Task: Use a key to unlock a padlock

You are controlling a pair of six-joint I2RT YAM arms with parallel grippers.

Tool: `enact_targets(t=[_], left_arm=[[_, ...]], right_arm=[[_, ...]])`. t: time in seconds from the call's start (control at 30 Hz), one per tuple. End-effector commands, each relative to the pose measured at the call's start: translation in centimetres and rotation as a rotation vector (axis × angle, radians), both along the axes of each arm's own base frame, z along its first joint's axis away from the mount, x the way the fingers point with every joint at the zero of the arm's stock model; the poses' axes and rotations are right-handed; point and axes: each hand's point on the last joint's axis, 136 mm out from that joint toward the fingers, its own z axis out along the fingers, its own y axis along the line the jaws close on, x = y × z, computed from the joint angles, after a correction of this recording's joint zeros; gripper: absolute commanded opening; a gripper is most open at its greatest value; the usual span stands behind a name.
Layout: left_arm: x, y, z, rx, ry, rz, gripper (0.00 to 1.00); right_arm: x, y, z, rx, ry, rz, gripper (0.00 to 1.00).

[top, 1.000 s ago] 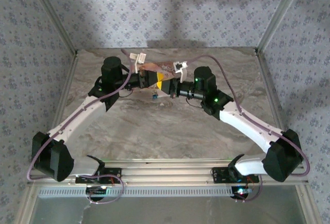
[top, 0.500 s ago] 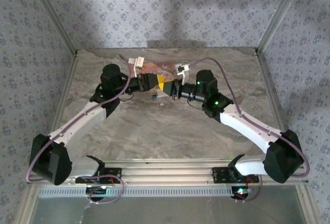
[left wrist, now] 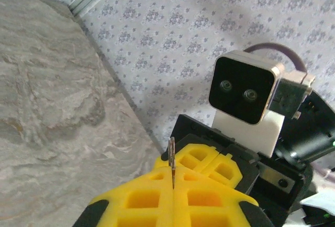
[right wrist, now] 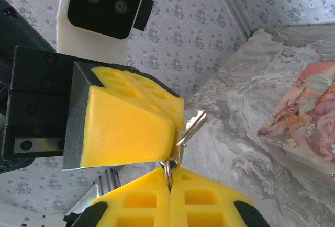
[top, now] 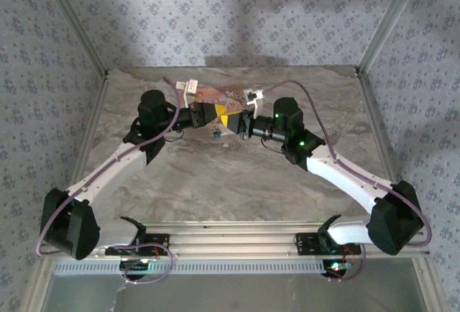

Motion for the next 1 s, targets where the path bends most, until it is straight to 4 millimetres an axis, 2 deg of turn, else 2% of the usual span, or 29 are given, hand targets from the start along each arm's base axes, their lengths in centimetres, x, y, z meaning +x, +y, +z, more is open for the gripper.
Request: enact_targets(t=[0.0,0.03,0.07,0.2,0.3,0.43,0.57,0.67,0.7,0.97], left_arm=[[-1.8,-0.1,2.2,0.006,-0.101,-0.071,0.00],[-1.9,-0.1,2.1,0.023,-0.117,-0.073,0.00],[-2.1,0.0,2.1,0.045,-0.140,-0.074,0.00],[-2.1,0.7,1.8,0.138,-0.236,-0.056,0.00],[-1.7,1.4,0.7,0.226,-0.308,-0.028,0.00],[-1.5,1.6,-0.6,0.284,-0.395,-0.027,0.00],[-1.7,1.0,-0.7,0.262,-0.431,-0.068,0.00],[-1.7,0.7,-0.5,0.250,-0.431,-0.090,0.00],[-1.7,0.6,-0.5,0.249,-0.429,-0.092,0.00],[-1.9,0.6,-0.1,0.231,-0.413,-0.106,0.00]], right_arm=[[0.8,-0.3,-0.7,-0.050,0.008,-0.036,0.00],[0.8,-0.3,-0.8,-0.059,0.012,-0.038,0.00],[0.8,-0.5,-0.9,-0.075,0.018,-0.043,0.06],[0.2,-2.2,-0.3,-0.139,0.023,-0.073,0.33],[0.0,-4.7,0.7,-0.160,0.037,-0.123,0.40],[0.9,-7.2,2.8,-0.111,0.090,-0.196,0.43],[1.0,-6.1,4.9,-0.043,0.118,-0.128,0.45],[1.2,-4.7,4.7,-0.008,0.150,-0.059,0.46],[1.2,-4.2,5.9,0.008,0.130,-0.037,0.46],[1.2,-2.2,4.6,0.010,0.194,0.043,0.46]])
